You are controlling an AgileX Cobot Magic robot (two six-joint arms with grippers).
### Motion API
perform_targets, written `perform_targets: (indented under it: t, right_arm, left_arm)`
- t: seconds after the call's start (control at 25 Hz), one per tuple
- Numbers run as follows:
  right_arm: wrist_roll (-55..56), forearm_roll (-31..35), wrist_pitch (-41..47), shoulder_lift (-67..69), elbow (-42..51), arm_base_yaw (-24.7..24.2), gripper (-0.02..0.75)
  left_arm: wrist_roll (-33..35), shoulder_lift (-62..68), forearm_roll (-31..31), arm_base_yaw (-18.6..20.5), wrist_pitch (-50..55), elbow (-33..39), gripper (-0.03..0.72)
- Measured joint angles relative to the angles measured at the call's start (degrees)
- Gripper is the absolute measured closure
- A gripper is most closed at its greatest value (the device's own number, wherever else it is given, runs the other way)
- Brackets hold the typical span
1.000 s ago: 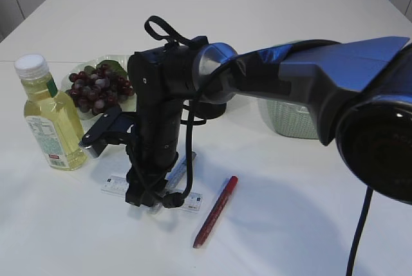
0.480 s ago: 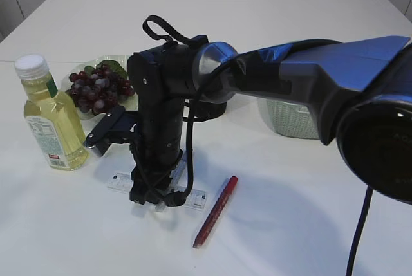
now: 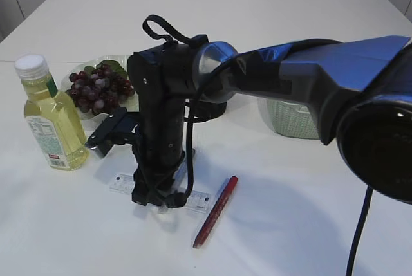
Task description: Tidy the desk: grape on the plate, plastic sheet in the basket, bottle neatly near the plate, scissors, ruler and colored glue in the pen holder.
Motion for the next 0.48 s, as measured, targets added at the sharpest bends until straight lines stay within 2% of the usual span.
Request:
perform_targets:
  t: [0.48]
  right_arm:
    - [0.84,0.74,3.33,0.08,-4.54,0.00,0.423]
  left_arm:
    - [0.00,0.00,0.00,0.00,0.00,0.00,0.393]
